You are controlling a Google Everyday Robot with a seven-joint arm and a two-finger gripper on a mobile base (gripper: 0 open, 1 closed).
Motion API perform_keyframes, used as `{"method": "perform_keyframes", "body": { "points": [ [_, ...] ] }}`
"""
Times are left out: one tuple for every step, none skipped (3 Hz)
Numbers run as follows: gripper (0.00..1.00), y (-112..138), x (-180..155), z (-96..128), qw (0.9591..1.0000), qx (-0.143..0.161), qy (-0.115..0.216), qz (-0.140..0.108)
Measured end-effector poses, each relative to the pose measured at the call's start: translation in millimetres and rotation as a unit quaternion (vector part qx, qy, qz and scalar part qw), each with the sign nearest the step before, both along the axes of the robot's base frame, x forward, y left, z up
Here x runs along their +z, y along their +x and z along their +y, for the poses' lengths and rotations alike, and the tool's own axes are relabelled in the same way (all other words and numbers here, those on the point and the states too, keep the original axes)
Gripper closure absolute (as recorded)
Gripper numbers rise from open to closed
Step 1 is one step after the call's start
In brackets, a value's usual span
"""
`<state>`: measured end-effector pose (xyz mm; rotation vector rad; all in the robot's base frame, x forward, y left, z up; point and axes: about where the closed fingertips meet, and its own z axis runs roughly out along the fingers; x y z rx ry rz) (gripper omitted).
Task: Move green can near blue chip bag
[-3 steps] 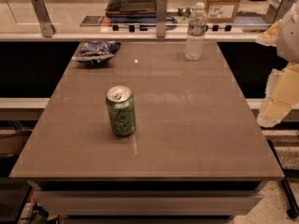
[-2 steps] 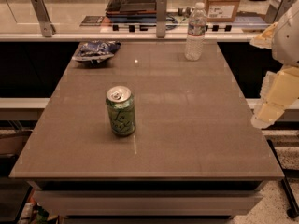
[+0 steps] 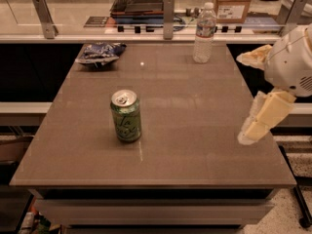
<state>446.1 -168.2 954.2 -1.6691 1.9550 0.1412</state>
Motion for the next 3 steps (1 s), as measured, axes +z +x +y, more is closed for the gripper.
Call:
{"method": "perform_keyframes", "body": {
  "points": [
    [0.0,11,-26,25,0.9953,0.03,0.093,0.004],
    [0.0,23,-48,61,0.9812,0.06,0.182,0.024],
    [0.0,30,-66,93,0.9668,0.076,0.239,0.052]
  ]
}}
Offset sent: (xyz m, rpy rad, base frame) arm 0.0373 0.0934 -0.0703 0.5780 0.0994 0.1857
